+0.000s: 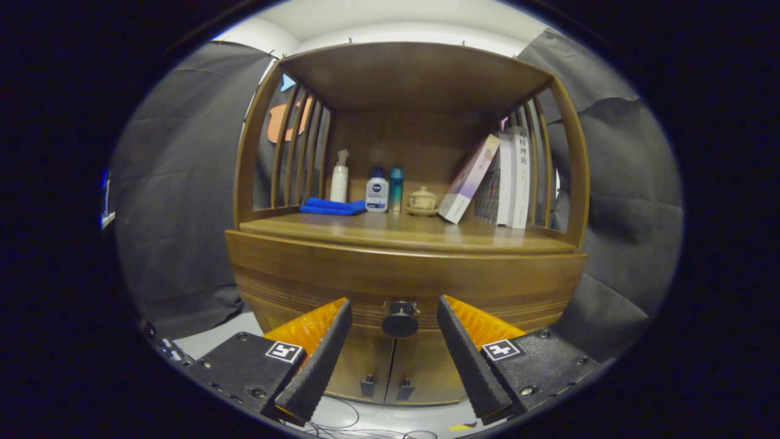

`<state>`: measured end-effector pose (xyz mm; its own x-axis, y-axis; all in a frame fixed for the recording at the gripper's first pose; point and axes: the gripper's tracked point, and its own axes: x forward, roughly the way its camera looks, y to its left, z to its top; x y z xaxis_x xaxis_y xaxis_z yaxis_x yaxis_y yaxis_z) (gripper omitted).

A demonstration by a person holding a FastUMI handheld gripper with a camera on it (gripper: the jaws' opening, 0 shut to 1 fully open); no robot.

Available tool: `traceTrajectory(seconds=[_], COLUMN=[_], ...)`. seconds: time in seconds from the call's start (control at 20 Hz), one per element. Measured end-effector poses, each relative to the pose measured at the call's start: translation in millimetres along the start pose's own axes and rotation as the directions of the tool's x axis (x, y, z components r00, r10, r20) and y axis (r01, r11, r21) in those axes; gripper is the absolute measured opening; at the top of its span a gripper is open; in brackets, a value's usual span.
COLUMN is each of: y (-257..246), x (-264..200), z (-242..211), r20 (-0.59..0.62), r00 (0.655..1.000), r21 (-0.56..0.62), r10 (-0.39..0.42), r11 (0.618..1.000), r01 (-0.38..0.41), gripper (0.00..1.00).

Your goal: Pull open the drawer, take out the items inside it, and place them on the countertop above the cabinet.

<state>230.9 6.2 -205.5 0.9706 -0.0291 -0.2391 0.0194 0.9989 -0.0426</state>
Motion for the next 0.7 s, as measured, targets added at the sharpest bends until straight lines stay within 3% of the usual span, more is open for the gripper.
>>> traceTrajectory(seconds=[0.4, 0.7], y=[-16, -10], x=[55, 59], z=[-34, -31], r20=[-0.077, -0.043], r00=[0.996, 0.998], r21=[0.025, 0.016], r10=[-0.047, -0.051], r11=[0.998, 0.999], r01=[0.049, 0.052], gripper=[0.77, 0.59])
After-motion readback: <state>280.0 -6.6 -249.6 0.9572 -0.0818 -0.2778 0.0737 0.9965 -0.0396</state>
